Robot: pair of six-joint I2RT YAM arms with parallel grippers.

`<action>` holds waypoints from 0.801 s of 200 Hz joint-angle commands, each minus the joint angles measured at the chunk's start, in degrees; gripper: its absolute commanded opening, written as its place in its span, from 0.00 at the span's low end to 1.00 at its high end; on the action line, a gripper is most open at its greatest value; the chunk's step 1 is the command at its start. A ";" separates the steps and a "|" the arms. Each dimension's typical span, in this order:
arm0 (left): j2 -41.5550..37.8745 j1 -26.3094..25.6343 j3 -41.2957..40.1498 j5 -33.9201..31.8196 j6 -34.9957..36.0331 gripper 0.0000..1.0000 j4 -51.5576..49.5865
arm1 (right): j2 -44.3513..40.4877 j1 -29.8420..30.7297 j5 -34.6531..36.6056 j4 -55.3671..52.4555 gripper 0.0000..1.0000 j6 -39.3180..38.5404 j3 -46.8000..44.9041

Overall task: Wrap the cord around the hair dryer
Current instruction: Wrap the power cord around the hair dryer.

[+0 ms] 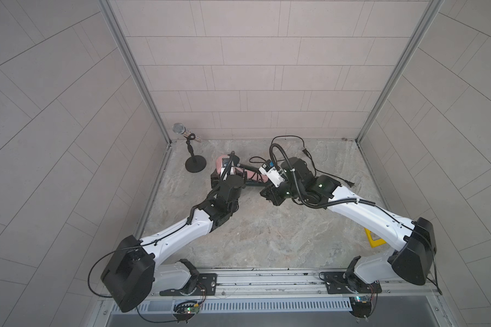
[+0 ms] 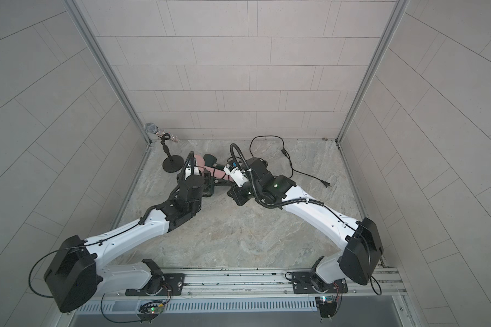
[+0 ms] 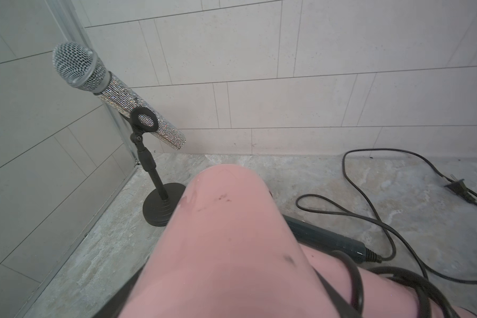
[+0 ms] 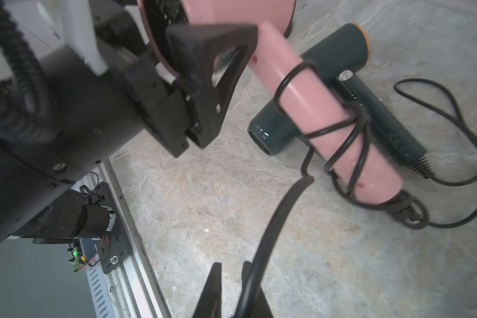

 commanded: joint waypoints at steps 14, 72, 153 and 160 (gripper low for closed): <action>-4.25 -0.29 -1.69 10.03 1.89 0.00 -0.15 | 4.71 -3.38 1.12 -8.84 0.00 -7.57 9.79; -4.69 -0.26 -0.95 10.96 0.52 0.00 -7.09 | 9.37 -5.42 -1.88 -15.02 0.00 -9.28 21.80; -1.41 0.79 4.87 8.87 -6.24 0.00 -17.32 | 6.32 -4.13 -15.50 -11.29 0.00 -5.44 21.86; -1.50 0.81 5.14 9.47 -6.22 0.00 -17.52 | 6.56 -5.19 -15.46 -11.30 0.00 -5.36 21.78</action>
